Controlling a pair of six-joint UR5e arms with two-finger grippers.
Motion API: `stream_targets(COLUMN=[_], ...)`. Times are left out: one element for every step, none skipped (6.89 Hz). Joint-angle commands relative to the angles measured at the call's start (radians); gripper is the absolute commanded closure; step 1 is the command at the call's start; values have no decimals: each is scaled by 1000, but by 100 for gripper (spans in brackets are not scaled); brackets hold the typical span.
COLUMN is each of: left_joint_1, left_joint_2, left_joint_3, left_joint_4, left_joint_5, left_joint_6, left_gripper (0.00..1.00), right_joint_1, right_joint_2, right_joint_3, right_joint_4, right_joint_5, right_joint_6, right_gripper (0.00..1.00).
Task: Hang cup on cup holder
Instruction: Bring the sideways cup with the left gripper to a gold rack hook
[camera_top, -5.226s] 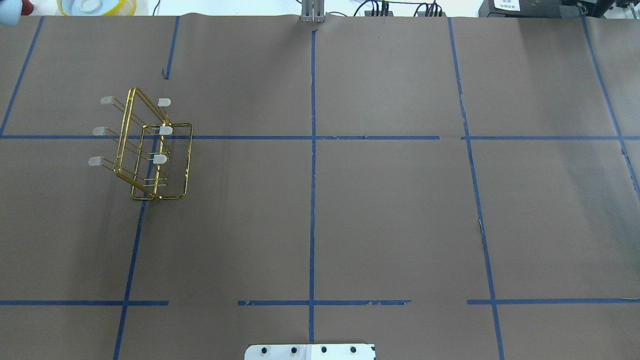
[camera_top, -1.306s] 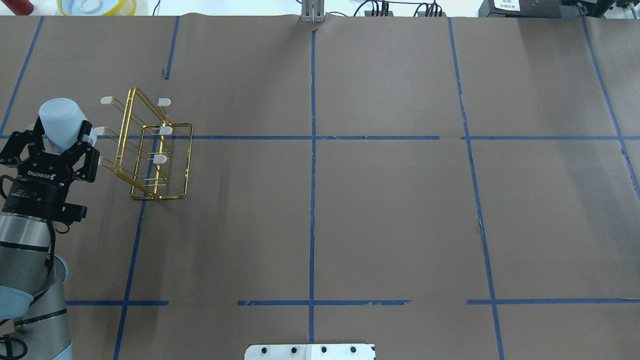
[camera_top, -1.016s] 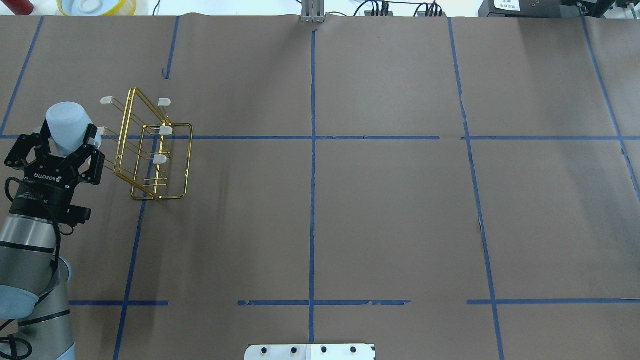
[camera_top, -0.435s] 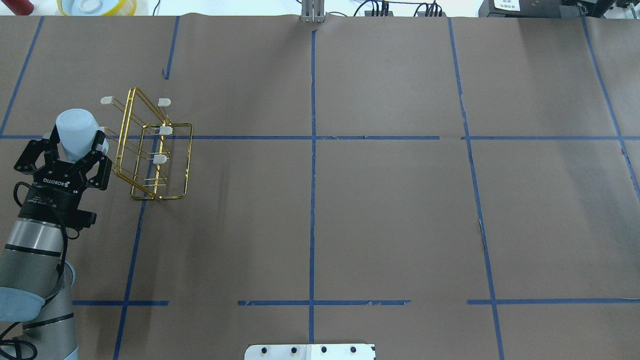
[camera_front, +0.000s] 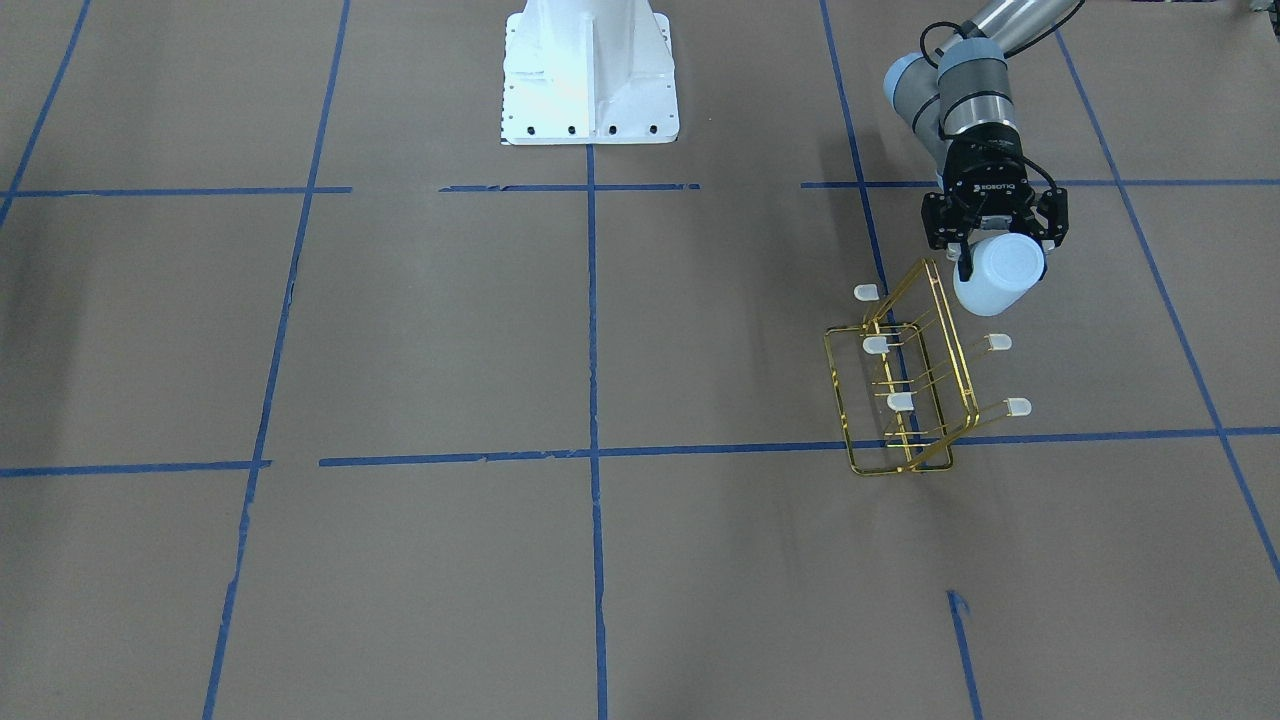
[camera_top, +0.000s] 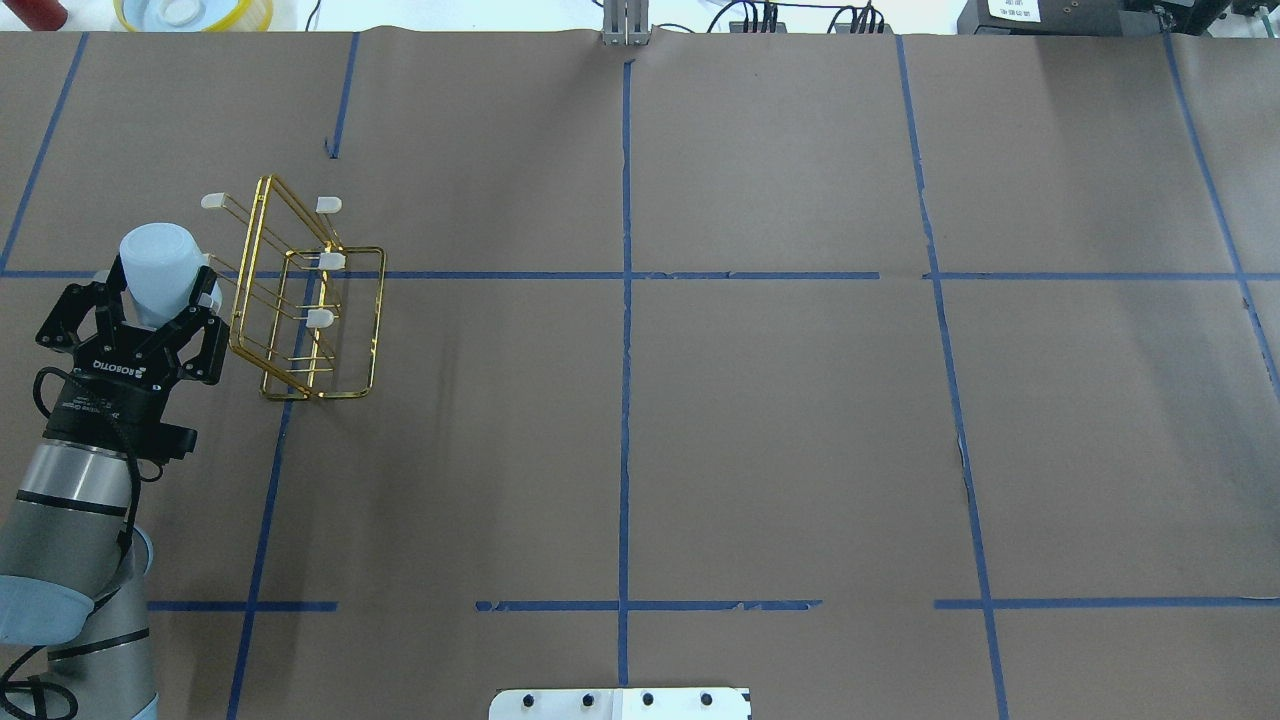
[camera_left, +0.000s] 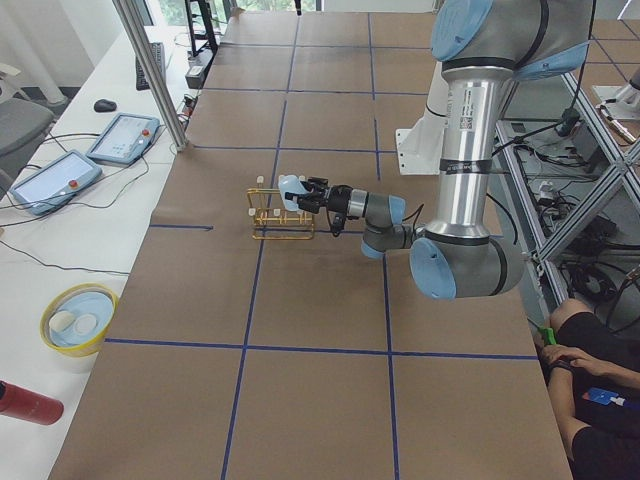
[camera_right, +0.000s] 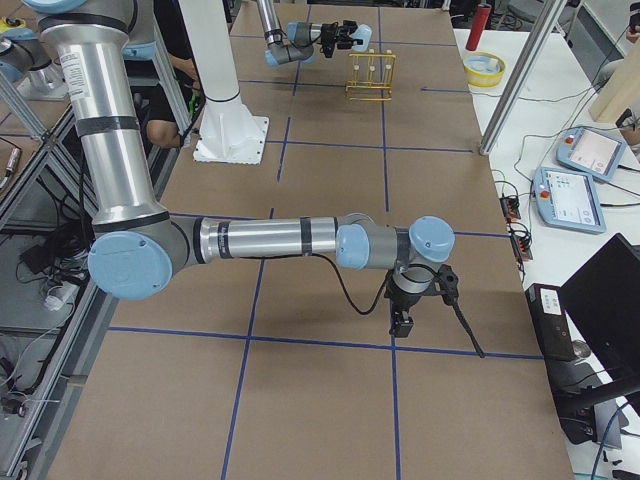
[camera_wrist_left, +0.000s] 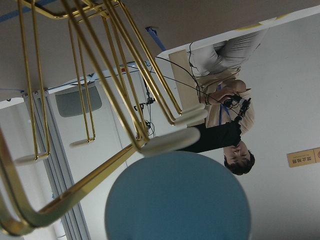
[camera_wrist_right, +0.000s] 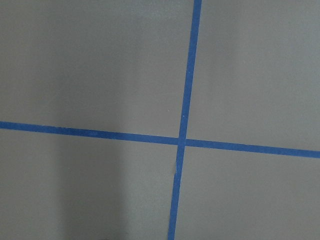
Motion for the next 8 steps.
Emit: stream_targets(left_joint_1=[1,1,1,1,2,4,4,7], left_joint_2=[7,13,14,14,10,7,3,3], left_joint_3=[10,14,17,17,23,28,36,36], left_joint_4=[-1,-1,-1,-1,-1,-1,-1,-1], left_joint_5=[-1,-1,-1,-1,-1,-1,-1,-1], left_joint_6=[-3,-13,-13,-13,-12,-13,-13,-13], left_gripper=[100,100,100,100,98,98,98,97], right_joint_1=[1,1,1,1,1,1,1,1], right_joint_2=[0,0,0,0,0,0,0,0], right_joint_3=[0,0,0,0,0,0,0,0], right_joint_4=[0,0,0,0,0,0,0,0], right_joint_5=[0,0,0,0,0,0,0,0], right_joint_6=[0,0,0,0,0,0,0,0], right_gripper=[0,0,0,0,0,0,0,0])
